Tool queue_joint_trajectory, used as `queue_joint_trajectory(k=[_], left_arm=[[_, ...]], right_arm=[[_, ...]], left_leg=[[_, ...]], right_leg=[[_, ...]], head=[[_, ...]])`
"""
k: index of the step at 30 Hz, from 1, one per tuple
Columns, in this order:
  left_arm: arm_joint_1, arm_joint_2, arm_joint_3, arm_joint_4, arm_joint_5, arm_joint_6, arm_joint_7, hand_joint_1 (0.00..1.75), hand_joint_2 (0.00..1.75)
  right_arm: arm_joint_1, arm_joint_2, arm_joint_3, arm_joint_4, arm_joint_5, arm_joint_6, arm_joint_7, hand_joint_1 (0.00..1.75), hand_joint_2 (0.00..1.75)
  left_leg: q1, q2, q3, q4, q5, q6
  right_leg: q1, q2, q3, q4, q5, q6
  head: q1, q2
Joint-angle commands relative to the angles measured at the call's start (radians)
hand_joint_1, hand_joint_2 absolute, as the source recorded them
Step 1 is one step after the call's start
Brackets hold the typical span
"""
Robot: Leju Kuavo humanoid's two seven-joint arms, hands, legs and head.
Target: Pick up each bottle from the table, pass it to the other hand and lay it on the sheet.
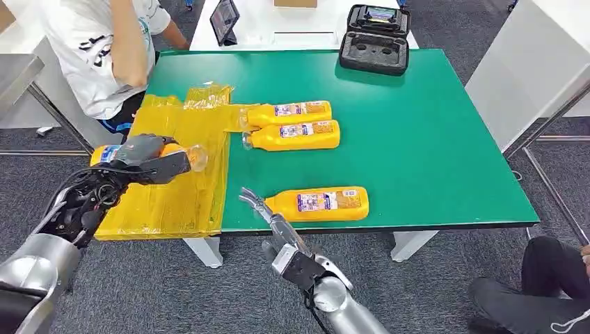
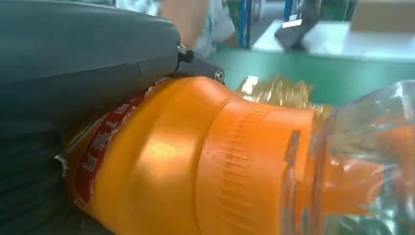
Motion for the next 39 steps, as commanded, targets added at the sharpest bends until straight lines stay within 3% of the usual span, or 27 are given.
queue_joint_trajectory(k=[1, 39], left_arm=[[-0.059, -0.066, -0.083, 0.211, -0.018, -0.020, 0.033, 1.75, 1.75], [-0.050, -0.068, -0.089, 0.306, -0.095, -0.013, 0.108, 1.71, 1.75]], right_arm=[[-0.041, -0.016, -0.016, 0.059, 0.006, 0.019, -0.004, 0.00, 0.00], [-0.097, 0.006, -0.005, 0.145, -0.019, 0.055, -0.009, 0.00, 0.00]], left_leg=[[0.001, -0.002, 0.003, 0.000, 0.000, -0.001], [0.002, 0.000, 0.002, 0.000, -0.001, -0.002]], right_leg=[[0.001, -0.002, 0.004, -0.001, -0.001, -0.001], [0.002, 0.000, 0.004, -0.001, -0.001, -0.001]], head=[[0.000, 0.000], [0.000, 0.000]])
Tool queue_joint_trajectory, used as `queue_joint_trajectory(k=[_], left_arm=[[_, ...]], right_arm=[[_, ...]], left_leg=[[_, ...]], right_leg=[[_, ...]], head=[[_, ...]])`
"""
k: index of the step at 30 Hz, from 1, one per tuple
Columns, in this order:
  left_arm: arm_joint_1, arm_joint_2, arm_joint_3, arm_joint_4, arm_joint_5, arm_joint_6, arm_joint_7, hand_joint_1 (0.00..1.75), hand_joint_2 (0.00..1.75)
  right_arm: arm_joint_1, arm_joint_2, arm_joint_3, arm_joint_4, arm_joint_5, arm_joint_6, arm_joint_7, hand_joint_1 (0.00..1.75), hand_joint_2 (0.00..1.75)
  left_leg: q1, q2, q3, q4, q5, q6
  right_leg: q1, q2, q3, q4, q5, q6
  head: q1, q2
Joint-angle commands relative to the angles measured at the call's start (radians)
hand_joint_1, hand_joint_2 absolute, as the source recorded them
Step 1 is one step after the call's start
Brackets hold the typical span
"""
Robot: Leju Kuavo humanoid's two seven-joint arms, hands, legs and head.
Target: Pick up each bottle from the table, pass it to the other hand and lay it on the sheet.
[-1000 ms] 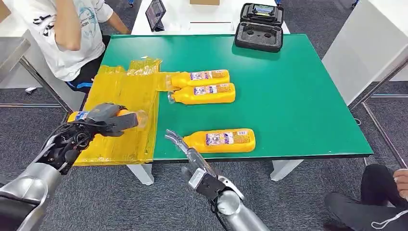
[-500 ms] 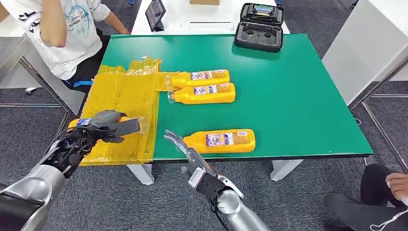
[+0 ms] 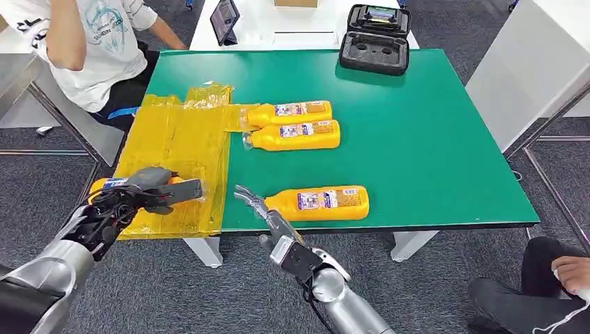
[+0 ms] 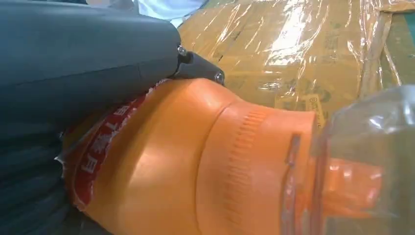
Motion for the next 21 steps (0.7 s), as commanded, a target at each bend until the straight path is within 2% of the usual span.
queue_joint_trajectory(k=[1, 3, 4, 6, 10, 11, 16, 18, 19, 20, 21], left_arm=[[-0.046, -0.012, -0.031, 0.071, -0.002, -0.009, 0.001, 1.71, 1.75], [-0.046, -0.012, -0.031, 0.071, -0.002, -0.009, 0.001, 1.71, 1.75], [-0.046, -0.012, -0.031, 0.072, -0.003, -0.012, 0.002, 1.64, 1.75], [-0.044, -0.009, -0.036, 0.078, -0.014, -0.033, 0.008, 1.73, 1.75], [-0.042, 0.006, -0.073, 0.096, -0.076, -0.078, 0.024, 1.64, 1.75], [-0.044, 0.007, -0.077, 0.104, -0.088, -0.102, 0.023, 1.71, 1.75], [-0.041, 0.007, -0.083, 0.114, -0.104, -0.129, 0.021, 1.64, 1.75], [-0.041, 0.000, -0.078, 0.125, -0.094, -0.180, 0.002, 0.31, 1.75], [-0.040, 0.000, -0.076, 0.125, -0.092, -0.185, 0.002, 0.23, 1.75], [-0.038, 0.000, -0.076, 0.124, -0.091, -0.187, 0.001, 0.02, 1.75], [-0.039, 0.002, -0.078, 0.126, -0.094, -0.198, -0.002, 0.05, 1.75]], right_arm=[[-0.042, -0.005, -0.001, 0.073, -0.006, 0.002, 0.000, 0.00, 0.00], [-0.042, -0.005, -0.001, 0.073, -0.006, 0.002, 0.000, 0.00, 0.00], [-0.041, -0.005, 0.000, 0.075, -0.007, 0.003, 0.000, 0.00, 0.00], [-0.047, -0.003, 0.002, 0.086, -0.008, 0.008, 0.000, 0.00, 0.00], [-0.067, 0.006, 0.011, 0.125, -0.016, 0.014, -0.003, 0.00, 0.00], [-0.071, 0.007, 0.014, 0.135, -0.019, 0.015, -0.006, 0.00, 0.00], [-0.065, 0.006, 0.017, 0.134, -0.022, 0.011, -0.007, 0.00, 0.00], [-0.045, 0.006, 0.013, 0.130, -0.029, 0.010, -0.001, 0.00, 0.00], [-0.041, 0.005, 0.014, 0.131, -0.028, 0.009, -0.001, 0.00, 0.00], [-0.039, 0.004, 0.014, 0.134, -0.028, 0.007, -0.001, 0.00, 0.00], [-0.041, 0.005, 0.011, 0.140, -0.031, 0.004, -0.001, 0.00, 0.00]], left_leg=[[0.001, 0.000, 0.003, 0.000, -0.001, -0.001], [0.001, 0.000, 0.001, 0.000, 0.000, -0.001], [0.001, 0.000, 0.002, 0.000, -0.001, -0.001], [0.001, 0.000, 0.002, 0.000, 0.000, -0.001], [0.001, 0.002, 0.002, 0.000, -0.001, -0.001], [0.002, 0.002, 0.004, 0.000, -0.001, -0.002], [0.001, 0.002, 0.004, -0.001, -0.001, -0.001], [0.001, 0.002, 0.005, -0.001, -0.001, -0.001], [0.001, 0.002, 0.006, -0.001, -0.002, -0.002], [0.001, 0.002, 0.006, -0.002, -0.001, -0.001], [0.001, 0.002, 0.007, -0.002, -0.002, -0.002]], right_leg=[[0.001, 0.000, 0.003, -0.001, -0.001, -0.001], [0.001, 0.000, 0.001, 0.000, 0.000, -0.001], [0.001, 0.000, 0.003, -0.001, -0.001, -0.001], [0.001, 0.000, 0.002, -0.001, 0.000, -0.001], [0.001, 0.001, 0.002, -0.001, 0.000, -0.001], [0.002, 0.002, 0.004, -0.001, -0.001, -0.002], [0.001, 0.002, 0.004, -0.001, 0.000, -0.001], [0.001, 0.002, 0.005, -0.001, 0.000, -0.001], [0.001, 0.002, 0.006, -0.002, -0.001, -0.002], [0.001, 0.002, 0.006, -0.002, 0.000, -0.001], [0.001, 0.002, 0.007, -0.002, -0.001, -0.002]], head=[[0.000, 0.000], [0.000, 0.000], [0.000, 0.000], [0.000, 0.000], [0.000, 0.000], [0.000, 0.000], [0.000, 0.000], [0.000, 0.000], [0.000, 0.000], [0.000, 0.000], [0.000, 0.000]])
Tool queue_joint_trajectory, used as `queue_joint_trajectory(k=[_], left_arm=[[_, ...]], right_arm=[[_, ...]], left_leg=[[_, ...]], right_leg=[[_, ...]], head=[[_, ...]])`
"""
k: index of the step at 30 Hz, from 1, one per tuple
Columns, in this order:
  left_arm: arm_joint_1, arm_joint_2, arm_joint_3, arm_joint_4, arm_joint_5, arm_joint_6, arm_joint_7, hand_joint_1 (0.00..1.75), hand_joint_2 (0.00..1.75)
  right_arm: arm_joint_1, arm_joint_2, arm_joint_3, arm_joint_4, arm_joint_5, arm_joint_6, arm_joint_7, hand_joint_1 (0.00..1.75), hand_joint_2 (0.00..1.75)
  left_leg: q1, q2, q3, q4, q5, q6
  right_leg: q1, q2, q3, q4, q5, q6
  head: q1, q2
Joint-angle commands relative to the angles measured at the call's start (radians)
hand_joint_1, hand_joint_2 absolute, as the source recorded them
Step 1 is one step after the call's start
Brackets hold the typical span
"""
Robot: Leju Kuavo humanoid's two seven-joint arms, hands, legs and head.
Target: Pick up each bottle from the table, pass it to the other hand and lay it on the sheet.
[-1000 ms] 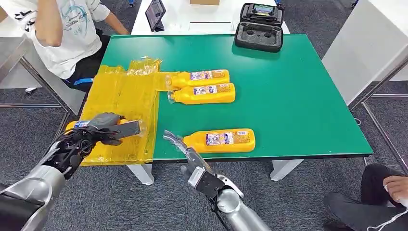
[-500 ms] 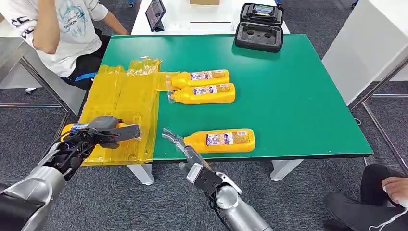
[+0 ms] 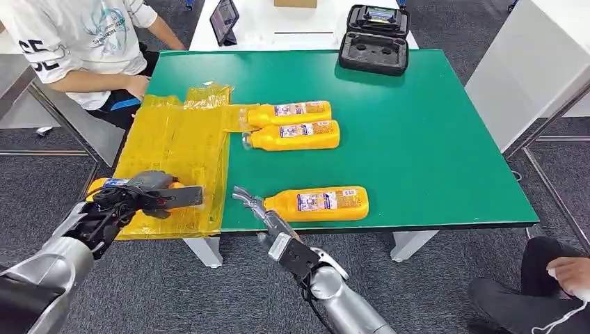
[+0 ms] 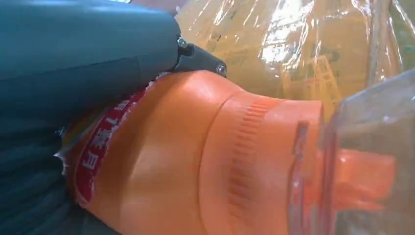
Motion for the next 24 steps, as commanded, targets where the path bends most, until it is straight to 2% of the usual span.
queue_joint_trajectory(k=[1, 14, 15, 20, 24], left_arm=[[-0.014, 0.002, -0.047, 0.091, 0.001, -0.066, -0.019, 0.02, 1.75], [-0.025, 0.001, -0.020, 0.086, 0.019, -0.061, -0.030, 0.00, 1.75], [-0.026, 0.000, -0.012, 0.084, 0.025, -0.054, -0.036, 0.00, 0.00], [-0.038, -0.003, 0.002, 0.078, 0.040, -0.058, -0.058, 0.00, 0.00], [-0.050, 0.003, 0.034, 0.052, 0.095, -0.068, -0.165, 0.00, 0.00]], right_arm=[[-0.019, -0.006, 0.007, 0.081, -0.015, -0.011, 0.006, 0.00, 0.00], [-0.034, 0.005, -0.004, 0.104, -0.043, -0.028, 0.018, 0.00, 0.00], [-0.032, 0.004, -0.004, 0.098, -0.046, -0.031, 0.022, 0.00, 0.00], [-0.023, -0.001, -0.005, 0.090, -0.050, -0.037, 0.033, 0.00, 0.00], [-0.013, -0.003, -0.010, 0.092, -0.054, -0.045, 0.045, 0.00, 0.00]], left_leg=[[0.001, 0.002, 0.005, -0.002, -0.001, -0.001], [0.000, 0.001, 0.005, -0.001, 0.000, -0.001], [0.001, 0.002, 0.005, -0.001, 0.000, -0.001], [0.000, 0.001, 0.004, 0.000, 0.000, -0.001], [0.001, 0.001, 0.005, 0.000, 0.000, -0.001]], right_leg=[[0.001, 0.002, 0.004, -0.002, 0.000, -0.001], [0.000, 0.001, 0.005, -0.001, 0.000, -0.001], [0.001, 0.001, 0.005, -0.001, 0.000, -0.001], [0.000, 0.000, 0.004, -0.001, 0.000, -0.001], [0.001, 0.000, 0.005, -0.001, 0.000, -0.001]], head=[[0.000, 0.000], [0.000, 0.000], [0.000, 0.000], [0.000, 0.000], [0.000, 0.000]])
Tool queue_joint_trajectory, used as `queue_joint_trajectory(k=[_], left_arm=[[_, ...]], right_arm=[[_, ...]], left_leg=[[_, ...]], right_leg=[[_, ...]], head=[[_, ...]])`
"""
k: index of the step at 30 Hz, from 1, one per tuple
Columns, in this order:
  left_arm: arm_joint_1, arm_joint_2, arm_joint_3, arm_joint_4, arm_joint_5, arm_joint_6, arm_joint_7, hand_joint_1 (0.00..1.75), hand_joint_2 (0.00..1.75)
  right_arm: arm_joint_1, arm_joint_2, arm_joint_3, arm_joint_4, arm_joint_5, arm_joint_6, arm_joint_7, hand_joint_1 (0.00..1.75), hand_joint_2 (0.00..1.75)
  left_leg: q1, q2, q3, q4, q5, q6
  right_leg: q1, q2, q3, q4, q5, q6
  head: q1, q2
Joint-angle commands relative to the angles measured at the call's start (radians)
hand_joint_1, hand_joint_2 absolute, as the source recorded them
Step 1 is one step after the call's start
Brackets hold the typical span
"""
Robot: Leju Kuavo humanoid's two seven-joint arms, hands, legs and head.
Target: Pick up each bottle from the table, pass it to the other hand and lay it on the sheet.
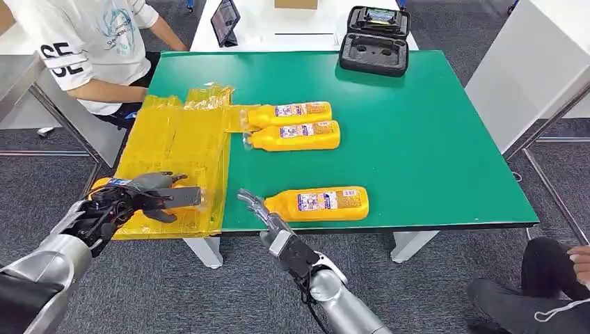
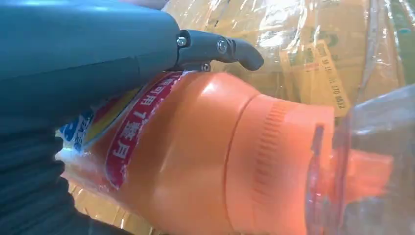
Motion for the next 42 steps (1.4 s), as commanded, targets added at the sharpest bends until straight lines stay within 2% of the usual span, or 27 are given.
queue_joint_trajectory(k=[1, 6, 16, 23, 26, 30, 32, 34, 42], left_arm=[[-0.033, -0.005, 0.048, 0.014, 0.080, -0.020, -0.144, 0.00, 0.00], [-0.002, -0.024, 0.034, -0.040, 0.089, 0.041, -0.142, 0.00, 0.00], [0.014, 0.007, 0.009, -0.036, 0.077, 0.070, -0.152, 0.00, 0.00], [0.017, -0.001, 0.017, -0.036, 0.089, 0.092, -0.155, 0.00, 0.00], [0.025, -0.025, 0.064, -0.052, 0.137, 0.162, -0.144, 0.00, 0.00], [0.032, -0.030, 0.108, -0.087, 0.205, 0.153, -0.189, 0.00, 0.00], [0.056, -0.024, 0.173, -0.138, 0.304, 0.147, -0.265, 0.00, 0.00], [0.113, -0.038, 0.263, -0.251, 0.427, 0.222, -0.366, 0.00, 0.00], [0.134, -0.039, 0.254, -0.295, 0.434, 0.217, -0.352, 0.00, 0.00]], right_arm=[[-0.010, -0.013, -0.012, 0.044, -0.009, -0.014, 0.018, 0.00, 0.00], [0.009, -0.015, -0.014, 0.025, -0.012, -0.012, 0.035, 0.00, 0.00], [0.021, -0.014, -0.034, 0.041, -0.026, -0.009, 0.049, 0.00, 0.00], [0.029, -0.013, -0.036, 0.034, -0.026, -0.005, 0.051, 0.00, 0.00], [0.032, -0.011, -0.040, 0.028, -0.023, -0.007, 0.055, 0.00, 0.00], [0.033, -0.015, -0.037, 0.036, -0.014, -0.011, 0.065, 0.00, 0.00], [0.046, -0.023, -0.037, 0.033, -0.007, -0.017, 0.059, 0.00, 0.00], [0.063, -0.032, -0.032, 0.002, 0.021, -0.036, 0.032, 0.00, 0.00], [0.069, -0.032, -0.033, -0.021, 0.026, -0.039, 0.037, 0.00, 0.00]], left_leg=[[0.001, 0.000, 0.001, 0.000, 0.000, -0.001], [0.001, -0.002, 0.001, 0.000, 0.000, -0.001], [0.001, 0.001, 0.002, -0.001, -0.001, -0.002], [0.001, 0.000, 0.001, 0.000, -0.001, -0.001], [0.001, 0.000, 0.001, 0.000, -0.001, -0.001], [0.001, -0.001, 0.001, 0.000, 0.000, -0.001], [0.000, -0.001, 0.000, 0.000, 0.000, -0.001], [0.001, 0.000, 0.001, -0.001, -0.001, -0.001], [0.001, 0.000, 0.001, 0.000, -0.001, -0.001]], right_leg=[[0.001, 0.000, 0.001, -0.001, 0.000, -0.001], [0.001, -0.002, 0.002, -0.001, -0.001, -0.001], [0.001, 0.000, 0.002, -0.001, 0.000, -0.001], [0.001, 0.000, 0.001, -0.001, 0.000, -0.001], [0.001, -0.001, 0.001, -0.001, 0.000, -0.001], [0.001, -0.002, 0.001, -0.001, -0.001, -0.001], [0.001, -0.001, 0.000, -0.001, 0.000, -0.001], [0.001, 0.000, 0.001, -0.002, 0.000, -0.001], [0.001, -0.001, 0.001, -0.001, 0.000, -0.001]], head=[[0.000, 0.000], [0.000, 0.000], [0.000, 0.000], [0.000, 0.000], [0.000, 0.000], [0.000, 0.000], [0.000, 0.000], [0.000, 0.000], [0.000, 0.000]])
